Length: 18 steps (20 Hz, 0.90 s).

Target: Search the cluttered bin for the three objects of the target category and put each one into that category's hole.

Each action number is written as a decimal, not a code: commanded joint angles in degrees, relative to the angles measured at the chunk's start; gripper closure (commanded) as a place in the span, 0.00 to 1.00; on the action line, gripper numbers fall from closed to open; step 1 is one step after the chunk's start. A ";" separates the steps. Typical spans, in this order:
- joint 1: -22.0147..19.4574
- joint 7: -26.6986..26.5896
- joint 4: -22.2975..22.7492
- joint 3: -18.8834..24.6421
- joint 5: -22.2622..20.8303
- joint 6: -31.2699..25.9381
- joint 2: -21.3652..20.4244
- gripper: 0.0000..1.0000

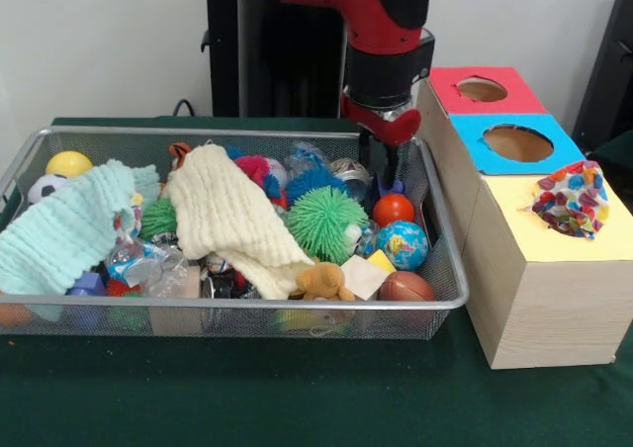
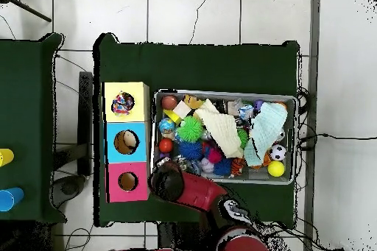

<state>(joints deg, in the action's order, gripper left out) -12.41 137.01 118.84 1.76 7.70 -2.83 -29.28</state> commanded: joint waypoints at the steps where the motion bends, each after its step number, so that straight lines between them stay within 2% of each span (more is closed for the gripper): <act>1: -4.68 5.30 1.91 -2.92 -2.59 2.71 3.66 0.00; 4: -5.65 3.33 1.03 -3.59 -4.70 3.86 4.03 0.00; 8: -7.17 -1.00 -2.23 -6.06 -9.82 4.81 3.48 0.00; 11: -9.68 -3.64 -3.86 -6.20 -14.17 4.43 2.21 0.00; 18: -12.46 -4.15 -3.86 -7.07 -21.20 1.52 -2.78 0.00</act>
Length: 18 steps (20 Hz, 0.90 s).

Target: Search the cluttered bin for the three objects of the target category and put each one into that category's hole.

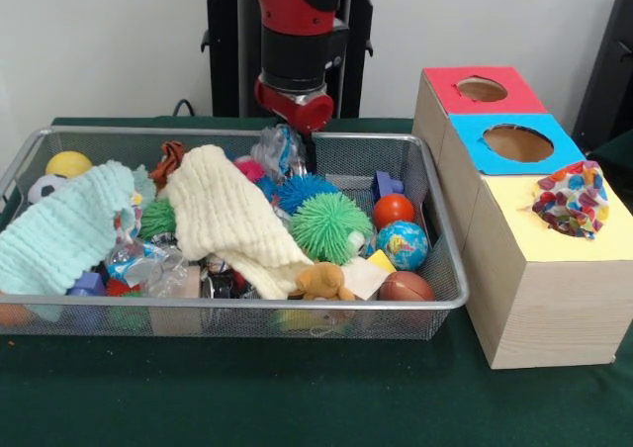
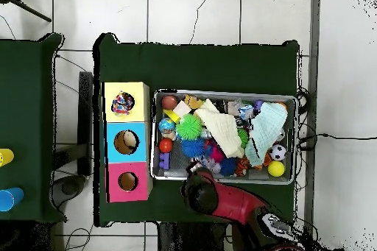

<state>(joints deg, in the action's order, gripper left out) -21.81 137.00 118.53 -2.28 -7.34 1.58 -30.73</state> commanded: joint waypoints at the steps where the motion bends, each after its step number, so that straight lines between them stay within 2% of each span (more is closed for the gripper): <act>1: -3.61 -4.18 -3.41 -2.77 -6.80 -3.62 -2.20 0.00; 5: -6.14 -4.93 -3.72 -0.74 -9.14 -7.41 -4.90 0.00; 8: -4.89 -4.47 -5.73 -0.20 -9.39 -9.92 -5.06 0.00; 10: -5.45 -5.09 -6.19 0.38 -10.39 -11.01 -6.00 0.00; 13: -8.63 -7.63 -7.09 3.73 -12.63 -12.72 -6.81 0.00; 18: -10.81 -8.82 -8.47 5.69 -15.29 -14.78 -8.29 0.00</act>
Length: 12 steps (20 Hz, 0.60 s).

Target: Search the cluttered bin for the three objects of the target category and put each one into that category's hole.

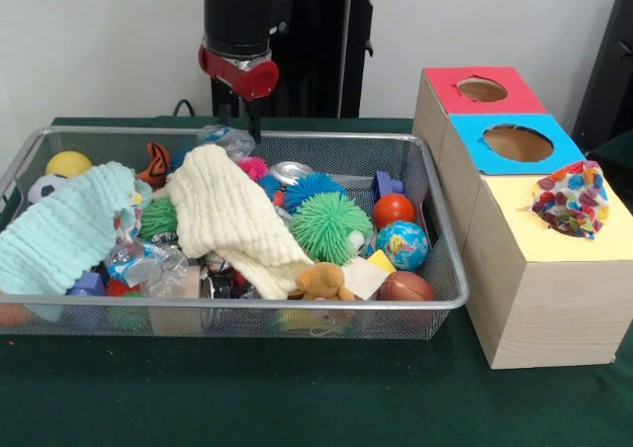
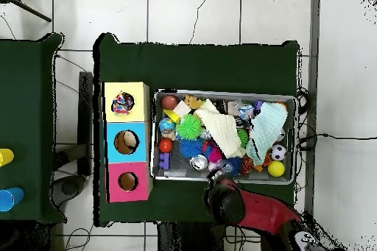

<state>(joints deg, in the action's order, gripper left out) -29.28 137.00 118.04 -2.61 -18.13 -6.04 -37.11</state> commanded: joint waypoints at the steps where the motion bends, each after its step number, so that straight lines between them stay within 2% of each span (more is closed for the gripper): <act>1: -4.23 -9.29 -8.13 6.73 -5.08 -7.75 -2.10 0.00; 12: -9.59 -12.34 -14.11 10.86 -12.24 -10.54 -3.55 0.00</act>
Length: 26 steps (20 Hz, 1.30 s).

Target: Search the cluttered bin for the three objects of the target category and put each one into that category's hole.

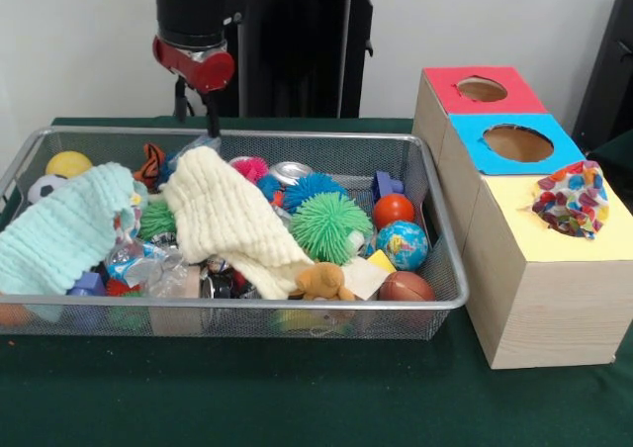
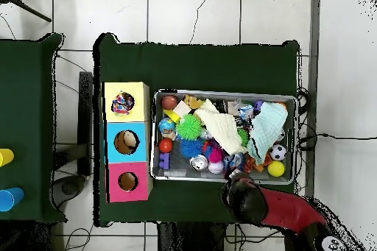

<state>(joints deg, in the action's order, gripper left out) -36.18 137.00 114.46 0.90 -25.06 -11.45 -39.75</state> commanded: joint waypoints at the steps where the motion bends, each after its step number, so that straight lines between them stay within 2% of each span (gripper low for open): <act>1: -3.40 -12.85 -11.18 8.17 -5.97 -5.46 -0.82 0.00; 5: -4.68 -12.23 -12.02 10.27 -7.81 -5.29 -0.03 0.00; 9: -3.02 -8.12 -11.96 9.64 -9.80 -2.03 0.85 0.00; 12: -1.70 -4.10 -12.54 9.05 -10.46 2.83 2.11 0.00; 19: 0.46 2.64 -13.04 9.80 -7.49 12.24 5.45 0.00; 22: 0.09 2.91 -12.81 12.41 -5.88 12.37 5.74 0.00; 26: -0.70 1.84 -12.47 17.38 -3.68 8.84 5.50 0.00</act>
<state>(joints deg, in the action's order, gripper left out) -37.00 137.00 105.45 8.87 -30.95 -1.07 -36.55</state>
